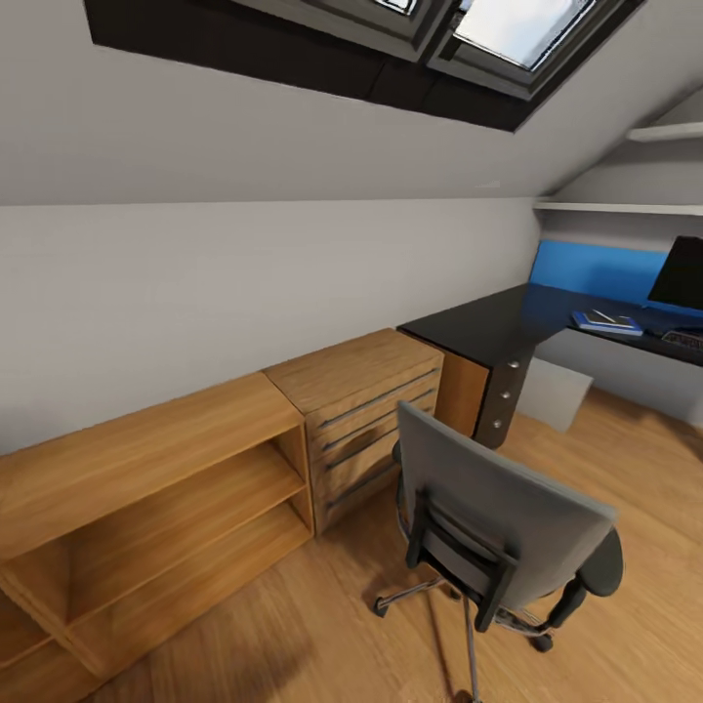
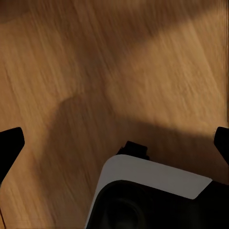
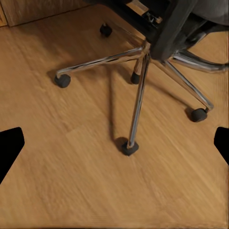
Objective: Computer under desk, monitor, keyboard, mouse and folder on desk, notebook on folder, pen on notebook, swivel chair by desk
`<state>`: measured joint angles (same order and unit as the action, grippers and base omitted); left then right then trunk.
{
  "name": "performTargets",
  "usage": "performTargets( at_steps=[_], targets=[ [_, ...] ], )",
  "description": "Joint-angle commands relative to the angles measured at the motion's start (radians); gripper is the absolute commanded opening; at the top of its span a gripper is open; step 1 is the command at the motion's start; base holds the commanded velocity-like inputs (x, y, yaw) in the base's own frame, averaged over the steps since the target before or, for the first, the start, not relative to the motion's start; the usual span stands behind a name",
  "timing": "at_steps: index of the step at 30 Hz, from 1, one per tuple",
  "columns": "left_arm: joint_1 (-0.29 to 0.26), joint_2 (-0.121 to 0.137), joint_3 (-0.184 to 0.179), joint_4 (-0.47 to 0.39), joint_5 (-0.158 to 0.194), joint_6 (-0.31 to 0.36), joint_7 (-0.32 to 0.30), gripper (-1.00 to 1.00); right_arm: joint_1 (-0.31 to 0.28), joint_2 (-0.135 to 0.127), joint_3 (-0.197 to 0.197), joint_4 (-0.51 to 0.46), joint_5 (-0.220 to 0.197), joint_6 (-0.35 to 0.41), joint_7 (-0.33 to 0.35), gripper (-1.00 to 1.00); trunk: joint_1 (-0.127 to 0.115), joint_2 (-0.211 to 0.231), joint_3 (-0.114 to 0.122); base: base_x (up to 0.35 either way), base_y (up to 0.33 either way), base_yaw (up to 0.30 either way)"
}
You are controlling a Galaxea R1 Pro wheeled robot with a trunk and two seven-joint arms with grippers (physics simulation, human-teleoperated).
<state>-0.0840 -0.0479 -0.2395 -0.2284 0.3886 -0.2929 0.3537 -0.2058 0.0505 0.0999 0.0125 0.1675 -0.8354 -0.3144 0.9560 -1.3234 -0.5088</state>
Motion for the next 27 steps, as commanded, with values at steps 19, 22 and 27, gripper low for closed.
performTargets(
  at_steps=[19,22,27],
  targets=[
    [0.0,0.0,-0.009,0.0,0.007,-0.003,0.006,1.0,-0.001,0.001,0.005,0.001,0.003,0.004,-0.011,1.0,0.0,-0.001,-0.001,0.0,0.0,-0.3],
    [0.0,0.0,-0.009,0.0,0.007,-0.003,0.006,1.0,-0.001,0.001,0.004,0.001,0.003,0.004,-0.012,1.0,0.0,-0.001,-0.001,0.0,0.0,-0.299],
    [-0.001,0.0,-0.009,0.0,0.007,-0.003,0.005,1.0,-0.001,0.002,0.0,0.002,0.003,0.004,-0.012,1.0,0.0,-0.001,-0.003,0.0,0.0,-0.291]
  ],
)
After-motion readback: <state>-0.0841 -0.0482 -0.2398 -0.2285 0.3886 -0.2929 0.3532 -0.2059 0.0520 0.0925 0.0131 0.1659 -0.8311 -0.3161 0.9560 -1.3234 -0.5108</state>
